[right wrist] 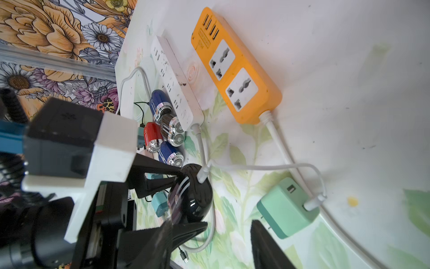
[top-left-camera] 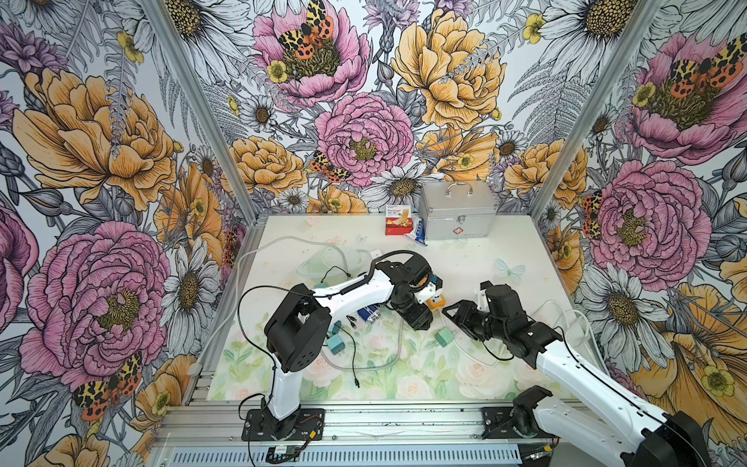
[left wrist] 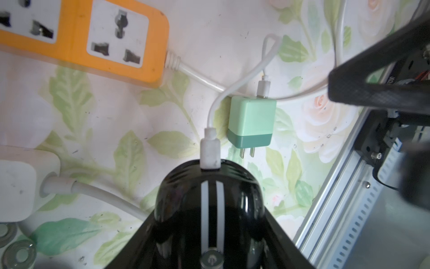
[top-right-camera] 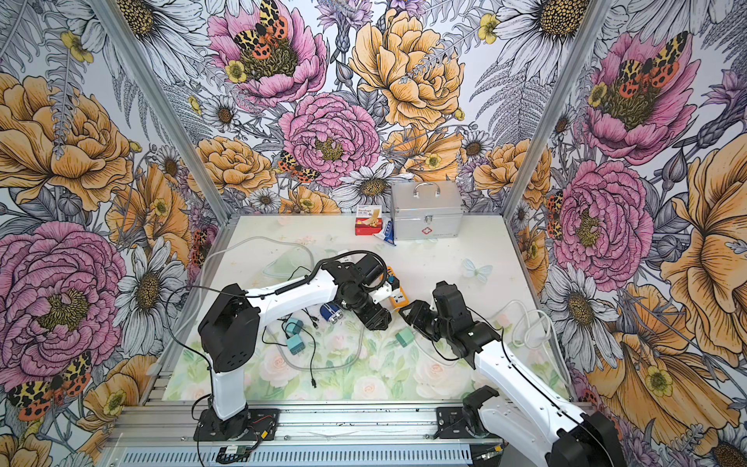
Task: Unplug the electric shaver
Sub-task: Pick up the electric shaver from the center of the board, then remove the charging cable from the electric shaver.
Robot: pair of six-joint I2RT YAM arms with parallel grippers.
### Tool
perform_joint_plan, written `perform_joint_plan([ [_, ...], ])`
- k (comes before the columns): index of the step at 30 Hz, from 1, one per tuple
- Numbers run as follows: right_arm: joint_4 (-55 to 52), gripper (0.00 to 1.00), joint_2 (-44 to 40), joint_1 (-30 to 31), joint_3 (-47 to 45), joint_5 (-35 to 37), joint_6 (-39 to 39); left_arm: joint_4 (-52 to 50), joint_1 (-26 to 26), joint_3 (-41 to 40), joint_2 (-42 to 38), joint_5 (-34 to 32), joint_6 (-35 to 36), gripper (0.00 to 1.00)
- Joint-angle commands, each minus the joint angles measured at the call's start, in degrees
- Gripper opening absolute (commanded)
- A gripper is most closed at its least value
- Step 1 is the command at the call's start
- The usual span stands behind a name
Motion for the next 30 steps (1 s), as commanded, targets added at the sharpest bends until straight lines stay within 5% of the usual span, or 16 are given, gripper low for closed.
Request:
perform_joint_plan([
  [1,3.3,0.56,0.4,-1.0,-0.6,-2.8,6.7,0.4,-0.2,2.3,-2.4,3.4,-0.9,0.49],
  [19,18.6,0.47,1.0,-0.7,-7.8,2.3,22.6,0.5,-3.7,5.5,-0.3,2.2,-2.7,0.50],
  [30,20.2,0.27,4.9,1.6,-7.6,6.4,24.0,0.5,-3.9,6.1,-0.2,3.0,-3.4,0.50],
])
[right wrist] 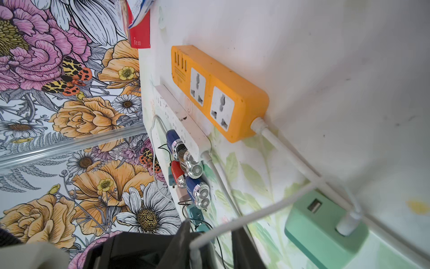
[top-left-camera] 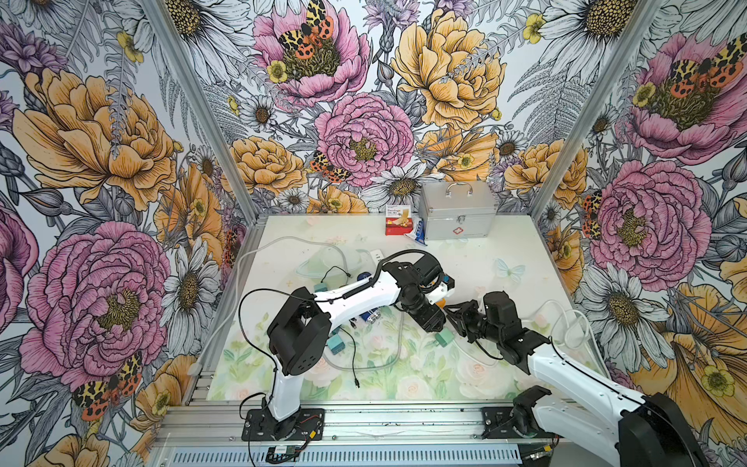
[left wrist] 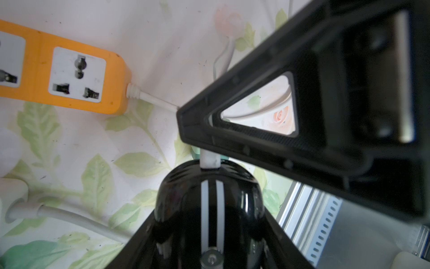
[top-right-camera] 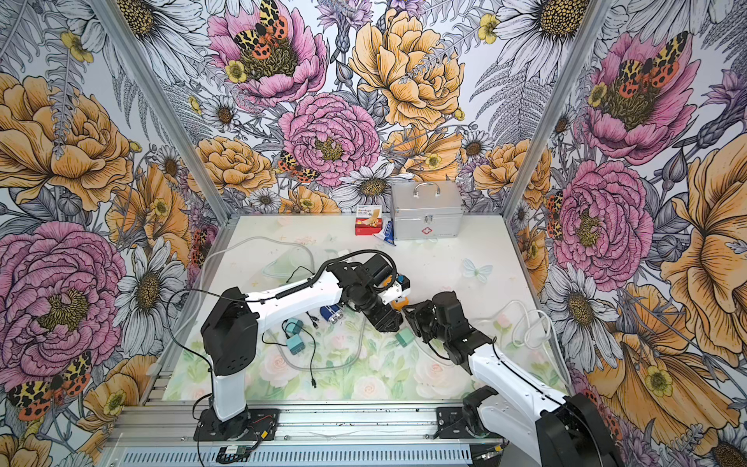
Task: Unplug the electric shaver
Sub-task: Remove the charging cable from the electric shaver.
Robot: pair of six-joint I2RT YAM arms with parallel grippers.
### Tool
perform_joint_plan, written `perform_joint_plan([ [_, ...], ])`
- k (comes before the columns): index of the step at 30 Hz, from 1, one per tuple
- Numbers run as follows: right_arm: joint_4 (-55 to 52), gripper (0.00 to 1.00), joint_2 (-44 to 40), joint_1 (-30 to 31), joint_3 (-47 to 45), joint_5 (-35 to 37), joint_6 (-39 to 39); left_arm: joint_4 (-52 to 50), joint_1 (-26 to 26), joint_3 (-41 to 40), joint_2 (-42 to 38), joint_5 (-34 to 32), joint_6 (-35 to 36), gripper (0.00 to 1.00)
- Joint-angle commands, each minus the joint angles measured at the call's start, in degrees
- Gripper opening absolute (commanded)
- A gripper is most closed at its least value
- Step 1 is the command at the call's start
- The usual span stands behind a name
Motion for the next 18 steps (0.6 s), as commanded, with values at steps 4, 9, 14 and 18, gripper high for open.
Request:
perform_joint_plan([
  [4,1.0,0.22,1.0,1.3,1.7,4.2,0.0,0.8,-0.3,1.9,0.3,3.3,-0.4,0.50],
  [9,1.4,0.22,1.6,2.4,2.2,4.4,0.0,0.7,-0.1,2.4,1.1,4.8,-0.2,0.50],
  [14,1.4,0.21,1.7,3.6,2.6,6.0,0.1,0.6,0.5,2.8,2.0,8.0,-0.9,0.50],
  [18,0.9,0.19,1.0,3.8,2.7,6.9,0.1,0.7,1.3,2.5,2.6,10.9,-1.6,0.50],
])
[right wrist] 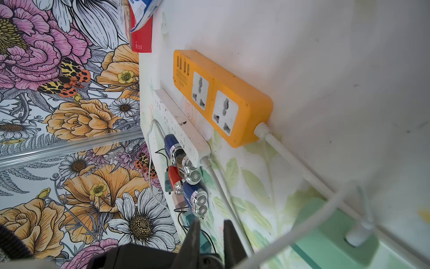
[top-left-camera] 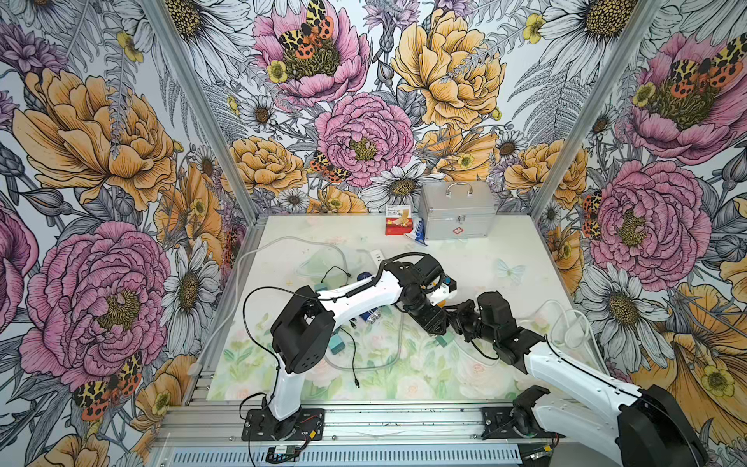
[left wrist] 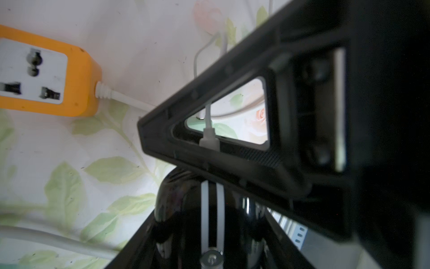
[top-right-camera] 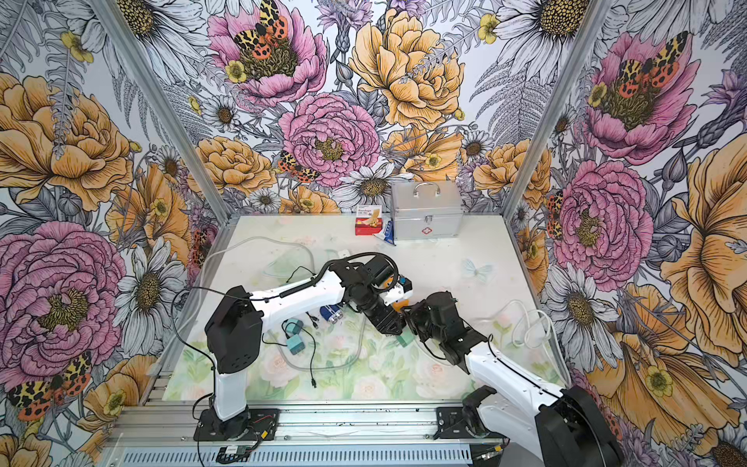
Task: Unplug the electric shaver
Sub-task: Remove the charging cable from the electric shaver.
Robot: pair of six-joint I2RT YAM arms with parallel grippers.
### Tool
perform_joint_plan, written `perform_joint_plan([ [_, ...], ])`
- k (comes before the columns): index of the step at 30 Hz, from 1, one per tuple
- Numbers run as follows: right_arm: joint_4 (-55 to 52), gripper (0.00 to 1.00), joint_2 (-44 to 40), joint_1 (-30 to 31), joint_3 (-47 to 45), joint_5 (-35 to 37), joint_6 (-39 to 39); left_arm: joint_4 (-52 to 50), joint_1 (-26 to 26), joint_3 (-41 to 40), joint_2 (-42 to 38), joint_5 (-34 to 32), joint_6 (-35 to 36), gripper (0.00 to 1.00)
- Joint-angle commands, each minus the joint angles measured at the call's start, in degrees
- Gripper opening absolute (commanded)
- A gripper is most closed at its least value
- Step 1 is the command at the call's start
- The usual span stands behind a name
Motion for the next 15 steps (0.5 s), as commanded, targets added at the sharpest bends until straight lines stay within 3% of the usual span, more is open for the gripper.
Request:
perform_joint_plan([
  [1,0.0,0.19,-0.6,0.5,1.8,2.1,0.0,0.8,1.1,1.6,0.9,5.2,-1.0,0.49],
  [15,-1.3,0.11,1.3,1.1,3.3,1.0,-1.5,0.9,3.7,0.7,1.0,10.7,-2.3,0.49],
])
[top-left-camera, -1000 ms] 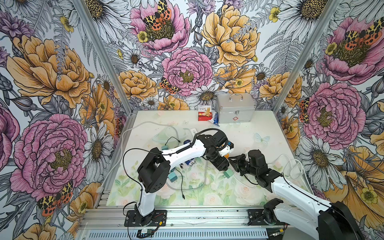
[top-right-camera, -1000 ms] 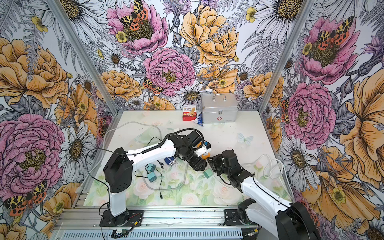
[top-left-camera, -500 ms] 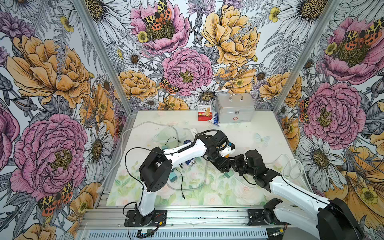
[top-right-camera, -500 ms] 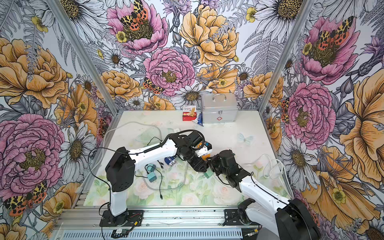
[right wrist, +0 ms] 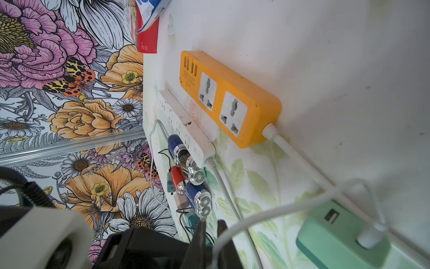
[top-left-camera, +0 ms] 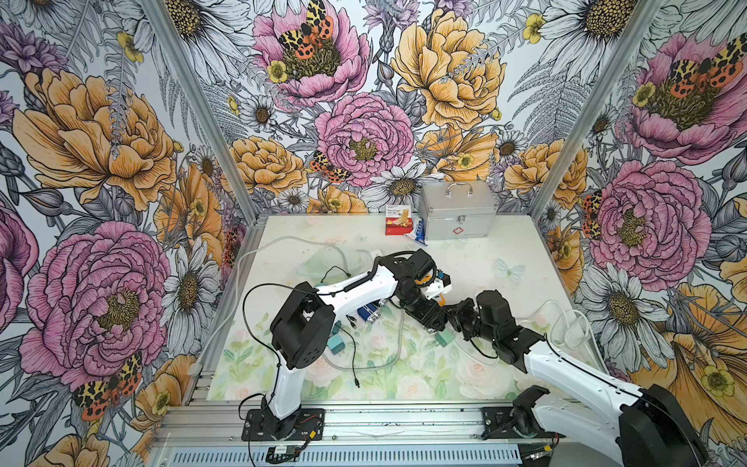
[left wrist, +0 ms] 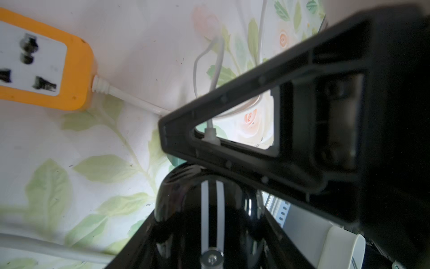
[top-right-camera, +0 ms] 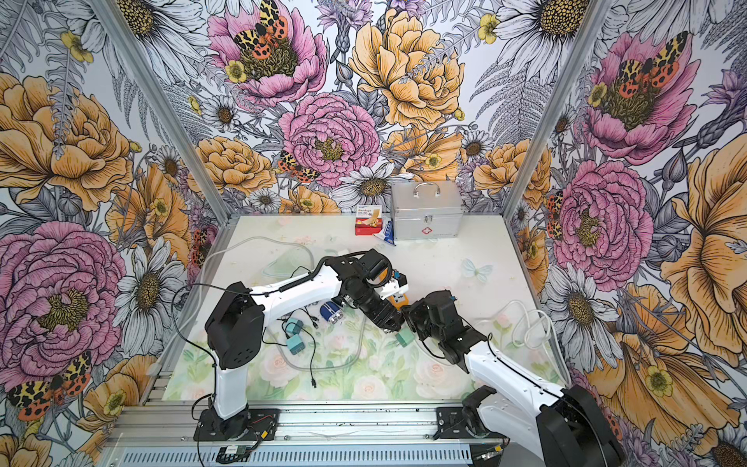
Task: Unplug the electric shaver
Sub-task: Remove the charging cable from the electric shaver.
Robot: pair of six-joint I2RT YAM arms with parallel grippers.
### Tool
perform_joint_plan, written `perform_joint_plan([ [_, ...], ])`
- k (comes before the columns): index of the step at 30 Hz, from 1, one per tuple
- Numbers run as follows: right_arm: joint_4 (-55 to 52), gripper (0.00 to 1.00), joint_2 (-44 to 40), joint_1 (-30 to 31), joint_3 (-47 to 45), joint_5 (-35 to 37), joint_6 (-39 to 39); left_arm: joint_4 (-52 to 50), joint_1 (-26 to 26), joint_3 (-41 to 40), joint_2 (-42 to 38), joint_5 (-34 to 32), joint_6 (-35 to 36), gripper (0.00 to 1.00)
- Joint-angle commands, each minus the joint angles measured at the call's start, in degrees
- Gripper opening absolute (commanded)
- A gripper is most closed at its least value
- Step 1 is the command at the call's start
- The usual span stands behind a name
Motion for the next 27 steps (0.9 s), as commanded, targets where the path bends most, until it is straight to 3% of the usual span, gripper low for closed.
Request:
perform_joint_plan([
  [1,-1.0,0.09,0.9,0.5,2.3,0.3,-1.5,0.8,0.4,0.6,0.4,4.3,-0.2,0.50],
  [11,-1.2,0.00,1.9,0.5,3.1,1.4,-2.8,-1.4,0.7,-1.2,-0.6,4.8,1.3,0.49],
  [27,-0.3,0.00,2.9,-0.8,4.0,4.0,-4.3,-2.7,2.2,-5.3,-4.8,5.9,2.6,0.49],
])
